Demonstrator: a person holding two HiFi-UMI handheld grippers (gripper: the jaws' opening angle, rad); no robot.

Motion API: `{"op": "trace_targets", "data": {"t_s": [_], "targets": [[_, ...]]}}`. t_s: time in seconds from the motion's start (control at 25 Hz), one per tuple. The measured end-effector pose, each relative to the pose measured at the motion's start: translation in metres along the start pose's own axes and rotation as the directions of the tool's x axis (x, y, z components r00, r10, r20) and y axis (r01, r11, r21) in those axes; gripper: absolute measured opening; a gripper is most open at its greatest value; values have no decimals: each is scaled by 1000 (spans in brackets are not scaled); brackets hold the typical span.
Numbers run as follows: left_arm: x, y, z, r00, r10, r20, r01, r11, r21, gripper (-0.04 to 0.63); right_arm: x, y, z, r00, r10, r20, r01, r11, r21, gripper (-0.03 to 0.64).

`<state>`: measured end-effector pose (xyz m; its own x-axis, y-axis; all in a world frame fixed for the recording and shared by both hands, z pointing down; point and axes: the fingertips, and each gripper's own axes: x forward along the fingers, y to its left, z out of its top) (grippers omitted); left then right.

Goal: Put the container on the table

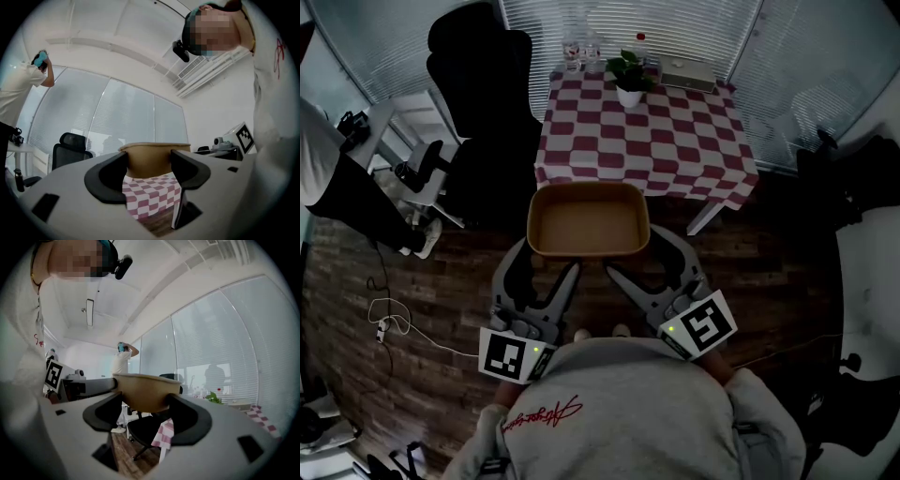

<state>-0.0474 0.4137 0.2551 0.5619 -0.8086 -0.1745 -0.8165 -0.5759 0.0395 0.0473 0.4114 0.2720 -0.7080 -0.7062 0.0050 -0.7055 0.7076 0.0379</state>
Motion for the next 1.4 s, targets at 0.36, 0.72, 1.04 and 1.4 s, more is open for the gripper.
{"op": "trace_targets", "data": {"t_s": [0.36,0.72,1.04,1.4], "targets": [[-2,9,0,1000,9,3,-8,1000,-6,305,7,1,-1,1000,-4,3,4,1000,9,318],[-5,23,1,1000,4,-4,-4,1000,3,305,19,5,-1,1000,-12,8,12,1000,14,318],[-20,39,1,1000,-5,-12,5,1000,-1,305,32,24,-6,1000,-14,-6,14,1000,13,316],[-44,59,2,1000,-14,-12,14,1000,2,305,46,52,-12,999,-28,-25,29,1000,9,316]]}}
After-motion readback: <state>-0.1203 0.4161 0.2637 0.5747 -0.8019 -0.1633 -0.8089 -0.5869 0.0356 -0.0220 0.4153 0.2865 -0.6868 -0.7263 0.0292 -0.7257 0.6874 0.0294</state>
